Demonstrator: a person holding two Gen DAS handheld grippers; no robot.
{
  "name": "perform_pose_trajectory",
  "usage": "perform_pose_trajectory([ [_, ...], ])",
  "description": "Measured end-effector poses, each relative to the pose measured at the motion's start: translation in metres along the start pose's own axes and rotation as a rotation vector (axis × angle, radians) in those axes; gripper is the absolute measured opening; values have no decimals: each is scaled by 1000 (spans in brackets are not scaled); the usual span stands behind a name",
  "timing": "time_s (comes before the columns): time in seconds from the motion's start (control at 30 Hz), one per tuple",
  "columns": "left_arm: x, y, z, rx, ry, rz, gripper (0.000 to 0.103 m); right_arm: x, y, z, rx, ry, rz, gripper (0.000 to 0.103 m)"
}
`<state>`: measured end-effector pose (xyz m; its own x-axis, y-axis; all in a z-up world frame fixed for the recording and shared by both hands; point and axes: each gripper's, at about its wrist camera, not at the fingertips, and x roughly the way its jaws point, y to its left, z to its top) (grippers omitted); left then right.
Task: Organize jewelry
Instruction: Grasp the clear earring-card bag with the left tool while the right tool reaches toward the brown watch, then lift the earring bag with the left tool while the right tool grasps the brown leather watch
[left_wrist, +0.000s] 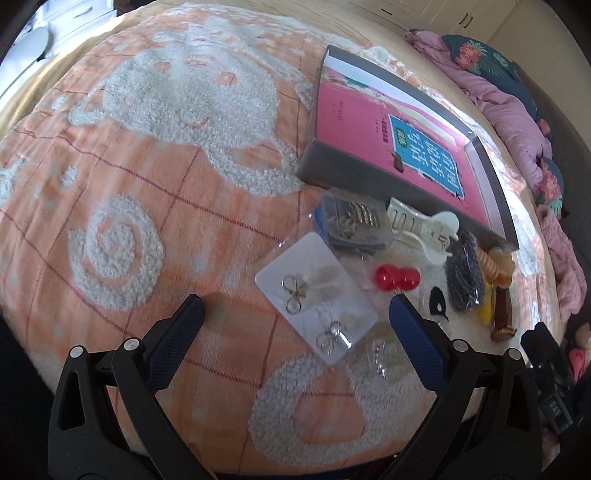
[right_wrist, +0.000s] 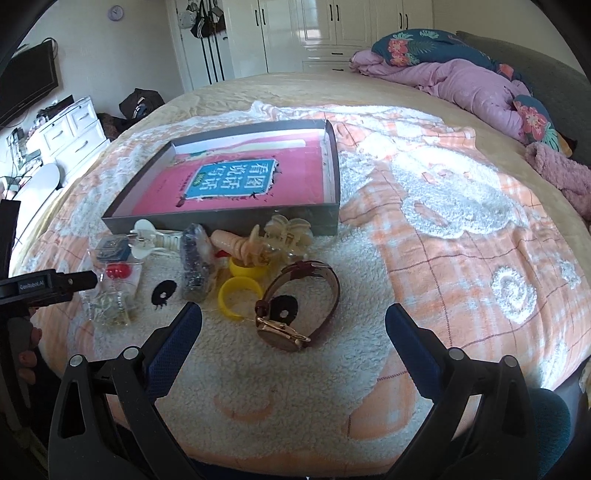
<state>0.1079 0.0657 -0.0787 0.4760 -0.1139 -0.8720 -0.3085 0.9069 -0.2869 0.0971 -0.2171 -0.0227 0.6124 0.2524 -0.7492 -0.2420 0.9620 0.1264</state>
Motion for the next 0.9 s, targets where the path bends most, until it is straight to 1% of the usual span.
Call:
perform_pose_trajectory([
  [0.03,1,-1,2,3,-5,4,93,3,0,0,5,6,-2,99],
  [0.07,1,-3,3,8,-11,14,89,5,-1,0,9,9,-2,99],
  [0.1,3,-5,5,17,-21,28,83,8,-3,0,13,14,-6,99],
  [0.13,4,-6,7,28,-31,35,80,10,-3,0,17,17,-9,99],
  [0.17,4,-8,7,39,-39,39,74,12,-5,0,24,20,-8,99],
  [0.2,4,-11,7,53,-47,36,66,15,-6,0,28,24,-11,99],
  [0.23,3,-12,8,62,-53,28,61,17,-7,0,31,26,-14,99],
  [0.3,2,-18,7,97,-73,22,46,22,-9,0,38,32,-21,99],
  [0.33,1,-20,6,112,-79,20,43,23,-10,0,42,37,-23,99],
  [0.37,0,-21,6,122,-85,17,41,25,-12,0,48,42,-22,99],
  [0.57,-5,-17,7,150,-121,18,38,40,-19,2,72,73,-8,99],
  [0.73,-15,-7,12,132,-160,20,38,51,-15,5,33,71,6,99],
  [0.77,-18,-5,14,129,-168,22,38,52,-14,5,23,68,9,94],
  [0.8,-19,-3,15,125,-172,21,38,52,-14,5,12,68,10,86],
  [0.83,-22,-1,17,121,-179,20,38,50,-14,4,7,63,14,82],
  [0.9,-26,0,19,116,-193,22,38,46,-15,2,-2,57,68,60],
])
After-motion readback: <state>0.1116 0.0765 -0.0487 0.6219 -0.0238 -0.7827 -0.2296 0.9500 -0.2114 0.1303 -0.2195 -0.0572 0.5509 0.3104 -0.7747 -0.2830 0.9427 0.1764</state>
